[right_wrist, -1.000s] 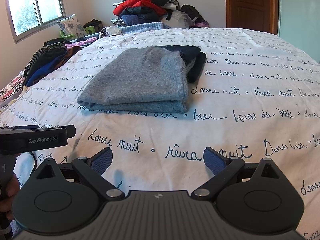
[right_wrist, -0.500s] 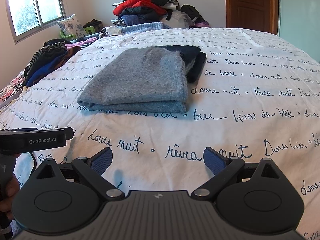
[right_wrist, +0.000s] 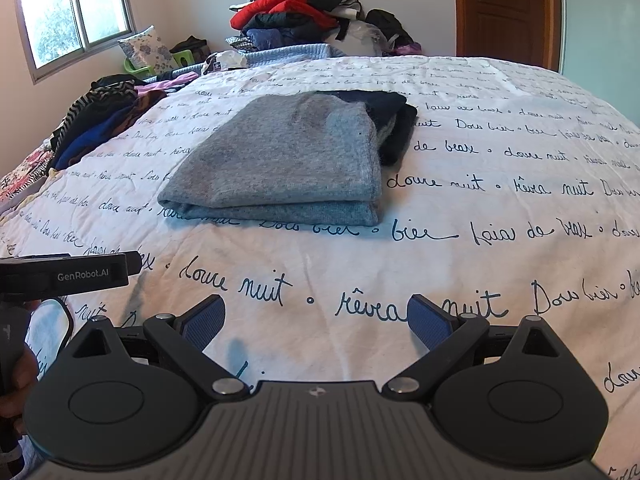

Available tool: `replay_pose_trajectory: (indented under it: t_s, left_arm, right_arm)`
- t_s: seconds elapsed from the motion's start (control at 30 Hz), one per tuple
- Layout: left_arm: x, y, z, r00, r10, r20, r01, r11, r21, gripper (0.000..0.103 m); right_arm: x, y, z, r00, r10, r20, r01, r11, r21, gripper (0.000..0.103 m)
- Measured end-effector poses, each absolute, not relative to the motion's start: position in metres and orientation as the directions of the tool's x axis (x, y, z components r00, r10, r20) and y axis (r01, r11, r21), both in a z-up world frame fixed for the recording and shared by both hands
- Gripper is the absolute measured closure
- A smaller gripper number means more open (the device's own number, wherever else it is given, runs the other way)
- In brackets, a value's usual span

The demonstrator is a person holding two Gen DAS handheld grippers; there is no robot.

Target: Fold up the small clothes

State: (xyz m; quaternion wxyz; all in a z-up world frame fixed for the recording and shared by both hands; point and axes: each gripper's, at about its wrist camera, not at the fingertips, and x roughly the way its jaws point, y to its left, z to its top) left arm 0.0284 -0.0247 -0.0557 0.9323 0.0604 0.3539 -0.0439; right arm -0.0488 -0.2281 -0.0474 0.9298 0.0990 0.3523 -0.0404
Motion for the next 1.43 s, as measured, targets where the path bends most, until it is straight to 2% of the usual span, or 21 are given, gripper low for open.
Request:
replay_pose_trajectory:
  t_s: [1.43]
  left_arm:
    - [0.0254, -0.0242, -0.0556, 0.760, -0.027, -0.649, 0.121, 0.987, 0.101, 0.016]
  right_arm:
    - [-0.0487, -0.2284, -0.0487, 0.747, -0.004, -0.665, 0.143, 0.978, 0.154, 0.005]
